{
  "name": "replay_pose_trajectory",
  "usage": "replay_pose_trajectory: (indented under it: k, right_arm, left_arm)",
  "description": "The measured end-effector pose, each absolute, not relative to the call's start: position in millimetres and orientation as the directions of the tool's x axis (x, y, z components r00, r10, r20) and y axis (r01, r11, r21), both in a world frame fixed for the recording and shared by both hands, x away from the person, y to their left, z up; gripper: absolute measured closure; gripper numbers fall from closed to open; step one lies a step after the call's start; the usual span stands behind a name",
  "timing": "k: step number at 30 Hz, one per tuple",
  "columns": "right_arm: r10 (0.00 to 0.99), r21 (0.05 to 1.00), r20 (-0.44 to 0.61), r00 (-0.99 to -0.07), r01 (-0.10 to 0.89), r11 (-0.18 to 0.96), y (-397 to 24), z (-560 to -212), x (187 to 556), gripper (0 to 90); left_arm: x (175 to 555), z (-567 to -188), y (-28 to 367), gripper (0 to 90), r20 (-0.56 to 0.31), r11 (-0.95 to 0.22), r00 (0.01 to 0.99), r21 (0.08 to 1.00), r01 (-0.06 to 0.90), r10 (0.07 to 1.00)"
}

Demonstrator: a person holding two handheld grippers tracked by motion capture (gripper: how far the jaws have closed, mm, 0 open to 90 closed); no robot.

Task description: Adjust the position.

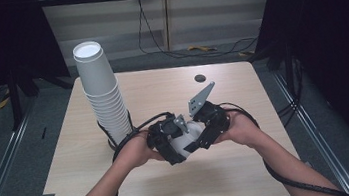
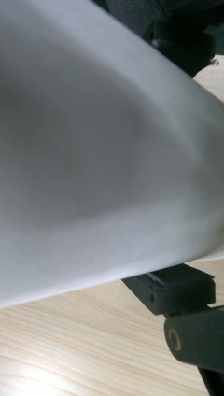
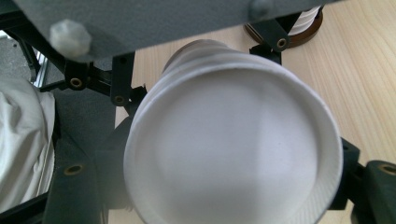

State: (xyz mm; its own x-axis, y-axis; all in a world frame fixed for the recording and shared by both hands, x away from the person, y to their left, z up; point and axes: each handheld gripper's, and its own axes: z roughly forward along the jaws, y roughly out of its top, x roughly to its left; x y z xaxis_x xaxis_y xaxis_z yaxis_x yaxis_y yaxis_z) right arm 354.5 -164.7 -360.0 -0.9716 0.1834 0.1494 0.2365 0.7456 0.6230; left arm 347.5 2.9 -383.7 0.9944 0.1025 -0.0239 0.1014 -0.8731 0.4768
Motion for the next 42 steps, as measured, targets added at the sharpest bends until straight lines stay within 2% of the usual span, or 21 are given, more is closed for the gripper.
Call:
replay_pose_trajectory:
  k: [9, 21, 29, 34, 42]
  right_arm:
    - [0.18, 0.618, 0.156, -0.971, 0.238, 0.749, -166.7, -358.7, 354.4, 26.1]
    - [0.171, 0.63, 0.144, -0.975, 0.224, 0.744, -168.4, -357.7, 352.9, 25.6]
    - [0.186, 0.652, 0.16, -0.969, 0.246, 0.717, -174.0, -361.2, 353.7, 25.4]
    - [0.196, 0.673, 0.167, -0.966, 0.257, 0.694, -181.1, -361.2, 353.5, 25.2]
    - [0.212, 0.701, 0.188, -0.959, 0.282, 0.655, -191.8, -364.8, 352.6, 25.0]
  left_arm:
    - [348.9, -383.2, 2.3, 19.1, -0.026, -0.871, 0.996, 0.482, 0.092, 0.091]
    - [353.1, -385.8, 7.3, 13.9, -0.075, -0.832, 0.992, 0.539, 0.129, 0.105]
    - [358.9, -386.4, 14.5, 0.2, -0.106, -0.788, 0.986, 0.592, 0.169, 0.132]
    - [358.9, -387.4, 19.9, 0.0, -0.116, -0.748, 0.982, 0.637, 0.188, 0.148]
    - [358.4, -396.4, 23.9, 0.0, -0.125, -0.73, 0.981, 0.655, 0.195, 0.149]
